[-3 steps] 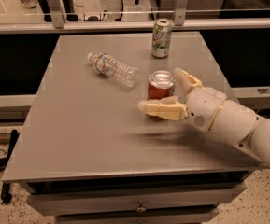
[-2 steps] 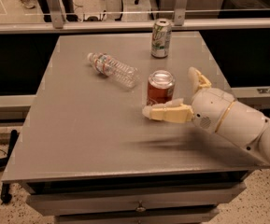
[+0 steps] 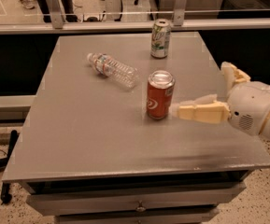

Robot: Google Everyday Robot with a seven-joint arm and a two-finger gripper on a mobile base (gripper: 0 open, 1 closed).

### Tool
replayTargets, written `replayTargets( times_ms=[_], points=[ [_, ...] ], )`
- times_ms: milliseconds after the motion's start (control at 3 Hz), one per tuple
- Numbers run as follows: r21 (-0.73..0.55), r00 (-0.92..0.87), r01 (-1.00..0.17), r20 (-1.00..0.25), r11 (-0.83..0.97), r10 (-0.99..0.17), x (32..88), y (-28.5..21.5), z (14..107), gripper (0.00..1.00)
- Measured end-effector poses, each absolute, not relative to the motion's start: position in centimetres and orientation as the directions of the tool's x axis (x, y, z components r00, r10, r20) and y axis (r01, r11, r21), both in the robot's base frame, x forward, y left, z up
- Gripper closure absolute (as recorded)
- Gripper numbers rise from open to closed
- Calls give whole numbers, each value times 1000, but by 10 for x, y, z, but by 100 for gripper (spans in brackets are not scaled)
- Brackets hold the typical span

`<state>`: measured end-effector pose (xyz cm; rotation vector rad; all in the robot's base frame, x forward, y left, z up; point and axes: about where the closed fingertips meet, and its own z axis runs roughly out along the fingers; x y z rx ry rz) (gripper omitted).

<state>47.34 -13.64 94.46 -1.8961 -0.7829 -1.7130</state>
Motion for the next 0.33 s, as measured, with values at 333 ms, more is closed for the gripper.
replayTargets(
  times_ms=[333],
  points=[
    [37,69,686,991,-727,115,470,-137,944,0]
  ],
)
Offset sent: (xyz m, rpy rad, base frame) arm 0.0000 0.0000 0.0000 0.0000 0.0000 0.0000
